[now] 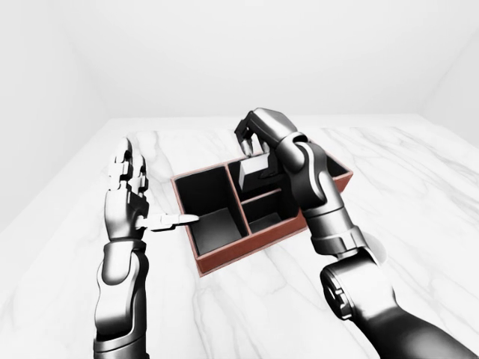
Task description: Pick up the book and place it in the front compartment of the caddy.
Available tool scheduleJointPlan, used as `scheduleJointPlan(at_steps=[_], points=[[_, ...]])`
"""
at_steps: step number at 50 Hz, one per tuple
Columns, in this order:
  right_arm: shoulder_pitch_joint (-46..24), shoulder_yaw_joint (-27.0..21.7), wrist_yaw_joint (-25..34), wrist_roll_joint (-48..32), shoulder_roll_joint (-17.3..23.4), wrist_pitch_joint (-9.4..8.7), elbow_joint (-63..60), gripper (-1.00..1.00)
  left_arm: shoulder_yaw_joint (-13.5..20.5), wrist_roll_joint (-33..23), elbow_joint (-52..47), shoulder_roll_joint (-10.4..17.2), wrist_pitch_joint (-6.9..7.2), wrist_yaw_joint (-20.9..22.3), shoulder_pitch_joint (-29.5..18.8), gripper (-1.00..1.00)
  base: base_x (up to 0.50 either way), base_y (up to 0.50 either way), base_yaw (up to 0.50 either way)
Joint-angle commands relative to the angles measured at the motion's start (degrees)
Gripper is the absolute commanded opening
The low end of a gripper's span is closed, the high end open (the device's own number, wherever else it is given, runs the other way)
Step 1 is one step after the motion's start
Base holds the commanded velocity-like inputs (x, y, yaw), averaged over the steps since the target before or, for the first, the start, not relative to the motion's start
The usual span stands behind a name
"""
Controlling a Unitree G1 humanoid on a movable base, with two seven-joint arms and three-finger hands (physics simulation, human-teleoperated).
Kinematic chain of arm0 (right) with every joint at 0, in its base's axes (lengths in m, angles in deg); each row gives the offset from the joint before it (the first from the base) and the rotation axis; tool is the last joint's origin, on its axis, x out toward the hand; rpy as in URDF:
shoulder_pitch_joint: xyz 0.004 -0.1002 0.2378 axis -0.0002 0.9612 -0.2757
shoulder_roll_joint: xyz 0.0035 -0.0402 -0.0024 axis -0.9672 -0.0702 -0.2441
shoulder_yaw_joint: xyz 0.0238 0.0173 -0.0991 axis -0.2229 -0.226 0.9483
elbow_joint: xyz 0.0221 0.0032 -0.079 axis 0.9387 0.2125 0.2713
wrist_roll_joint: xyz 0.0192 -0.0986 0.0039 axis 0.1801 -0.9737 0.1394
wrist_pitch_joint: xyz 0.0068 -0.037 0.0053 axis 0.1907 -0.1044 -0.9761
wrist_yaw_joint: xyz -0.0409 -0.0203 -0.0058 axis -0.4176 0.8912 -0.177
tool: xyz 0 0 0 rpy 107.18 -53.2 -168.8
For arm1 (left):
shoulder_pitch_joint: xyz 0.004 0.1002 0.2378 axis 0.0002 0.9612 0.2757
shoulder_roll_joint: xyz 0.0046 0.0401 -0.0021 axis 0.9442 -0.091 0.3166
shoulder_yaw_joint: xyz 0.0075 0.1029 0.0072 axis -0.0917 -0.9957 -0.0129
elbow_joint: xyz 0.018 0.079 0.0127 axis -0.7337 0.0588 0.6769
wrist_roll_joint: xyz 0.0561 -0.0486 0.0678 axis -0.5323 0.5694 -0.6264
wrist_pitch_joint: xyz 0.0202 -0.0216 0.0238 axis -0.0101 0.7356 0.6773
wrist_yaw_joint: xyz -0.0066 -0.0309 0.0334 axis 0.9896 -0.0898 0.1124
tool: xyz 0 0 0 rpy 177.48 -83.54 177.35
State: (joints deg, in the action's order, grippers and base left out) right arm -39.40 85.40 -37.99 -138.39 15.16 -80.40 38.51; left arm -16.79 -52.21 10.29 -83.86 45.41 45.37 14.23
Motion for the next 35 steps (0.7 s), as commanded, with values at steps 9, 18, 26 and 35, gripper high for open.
scheduleJointPlan(at_steps=[9, 18, 26, 35], points=[[-3.9, -0.6, -5.1, -0.2, 0.2, 0.01, 7.1, -1.00, 0.1, 0.0, -0.2, 0.1, 0.00, -0.2, 0.0, 1.00, 0.00, 0.00, 0.00], [-4.9, -0.6, -6.9, 0.4, 0.5, 0.01, 10.0, -1.00, 0.0, -0.1, 0.3, 0.0, 0.00, -0.2, -0.1, 1.00, 0.00, 0.00, 0.00], [-5.5, -0.4, -8.0, 0.7, 0.4, 0.01, 12.0, -1.00, 0.2, 0.1, -0.4, 0.2, 0.00, -0.3, -0.2, 1.00, 0.00, 0.00, 0.00], [-6.4, -0.4, -9.1, 0.9, 0.2, 0.01, 14.1, -1.00, 0.3, 0.2, -0.2, 0.2, 0.00, -0.3, -0.3, 1.00, 0.00, 0.00, 0.00]])
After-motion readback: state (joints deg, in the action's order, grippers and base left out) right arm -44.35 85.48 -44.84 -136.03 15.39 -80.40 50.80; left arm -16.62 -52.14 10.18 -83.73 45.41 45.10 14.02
